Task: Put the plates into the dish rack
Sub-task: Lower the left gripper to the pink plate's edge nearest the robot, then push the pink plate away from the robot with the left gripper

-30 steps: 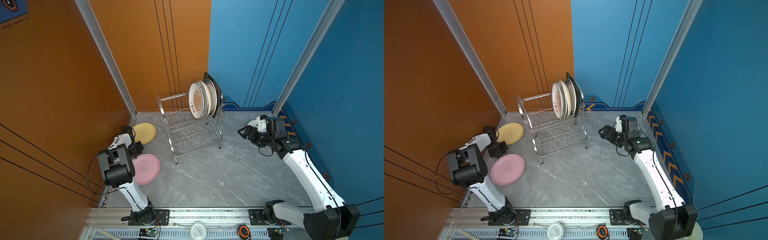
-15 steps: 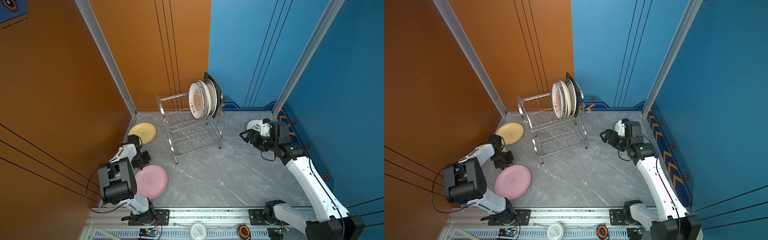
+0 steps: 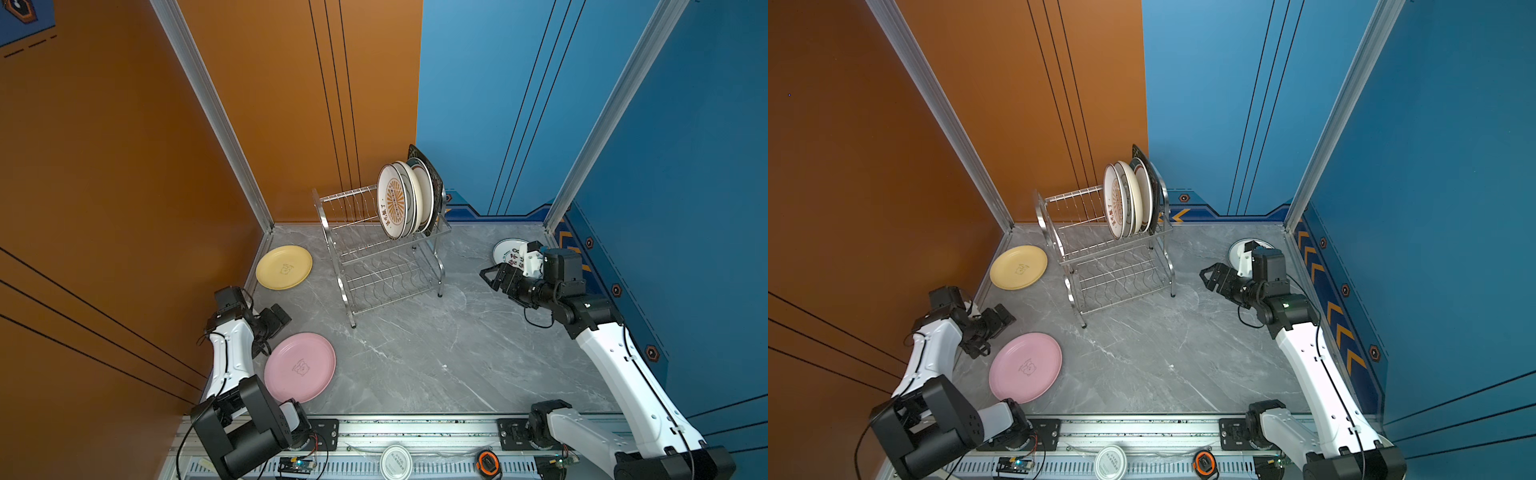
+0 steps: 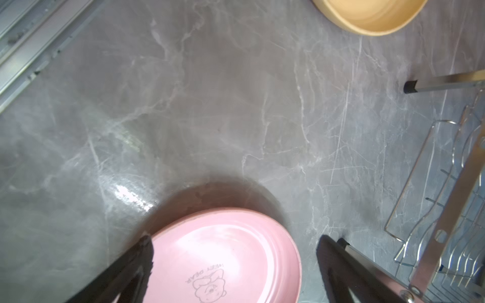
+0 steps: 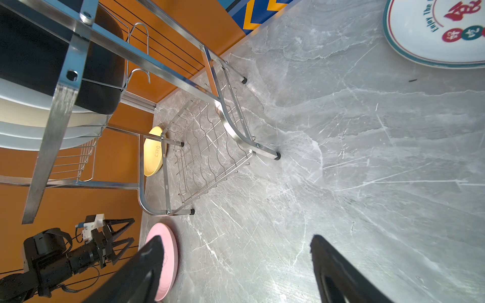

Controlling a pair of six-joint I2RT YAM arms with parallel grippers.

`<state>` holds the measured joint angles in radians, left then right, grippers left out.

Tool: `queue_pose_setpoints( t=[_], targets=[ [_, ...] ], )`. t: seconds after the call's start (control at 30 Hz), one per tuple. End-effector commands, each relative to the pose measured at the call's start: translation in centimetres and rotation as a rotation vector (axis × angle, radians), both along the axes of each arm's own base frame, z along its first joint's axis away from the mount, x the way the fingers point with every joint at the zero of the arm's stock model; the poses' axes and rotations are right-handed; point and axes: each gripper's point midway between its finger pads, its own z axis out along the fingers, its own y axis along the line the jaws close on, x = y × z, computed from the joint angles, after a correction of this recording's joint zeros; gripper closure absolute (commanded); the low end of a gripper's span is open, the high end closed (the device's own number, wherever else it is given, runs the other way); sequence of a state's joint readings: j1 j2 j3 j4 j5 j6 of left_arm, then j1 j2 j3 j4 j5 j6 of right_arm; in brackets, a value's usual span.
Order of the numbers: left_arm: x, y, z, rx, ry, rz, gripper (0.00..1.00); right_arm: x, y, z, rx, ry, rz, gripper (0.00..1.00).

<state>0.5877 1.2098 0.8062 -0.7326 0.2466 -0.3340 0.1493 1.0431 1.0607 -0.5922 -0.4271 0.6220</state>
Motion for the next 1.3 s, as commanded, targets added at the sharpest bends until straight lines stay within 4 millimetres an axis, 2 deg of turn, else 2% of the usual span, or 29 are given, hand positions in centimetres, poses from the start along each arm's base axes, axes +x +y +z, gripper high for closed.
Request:
queue_pose_setpoints(
  t=[0.0, 0.1, 0.27, 0.4, 0.6, 0.8, 1.03, 1.27],
  targets=[
    [-1.0, 0.0, -0.9, -0.057, 0.019, 0.04, 0.02, -0.1, 0.2, 0.7, 0.004, 0.001, 0.021, 0.12],
    [-2.0, 1.5, -1.3, -0.022, 0.052, 0.091, 0.02, 0.1, 0.3, 1.3, 0.0, -0.002, 0.034, 0.12],
    [-2.7, 2.2, -2.6, -0.057, 0.099, 0.132, 0.02, 0.2, 0.3, 1.8, -0.006, -0.007, 0.04, 0.11],
    [-2.9, 2.0, -3.7, -0.096, 0.134, 0.136, 0.02, 0.1, 0.3, 2.0, -0.008, -0.016, 0.039, 0.11],
    [-3.6, 2.0, -3.9, -0.09, 0.177, 0.169, 0.02, -0.5, -0.3, 1.9, -0.015, -0.03, 0.021, 0.1],
    [-4.0, 1.0, -4.3, -0.174, 0.164, 0.259, 0.02, -1.1, -1.3, 2.2, -0.007, -0.049, -0.008, 0.09],
    [-5.7, 1.1, -4.5, -0.165, 0.183, 0.385, 0.02, -1.4, -2.0, 2.3, 0.007, -0.054, -0.016, 0.08],
    [-5.1, 0.5, -4.9, -0.21, 0.173, 0.361, 0.02, -1.2, -2.3, 2.4, 0.015, -0.054, -0.009, 0.07]
  ],
)
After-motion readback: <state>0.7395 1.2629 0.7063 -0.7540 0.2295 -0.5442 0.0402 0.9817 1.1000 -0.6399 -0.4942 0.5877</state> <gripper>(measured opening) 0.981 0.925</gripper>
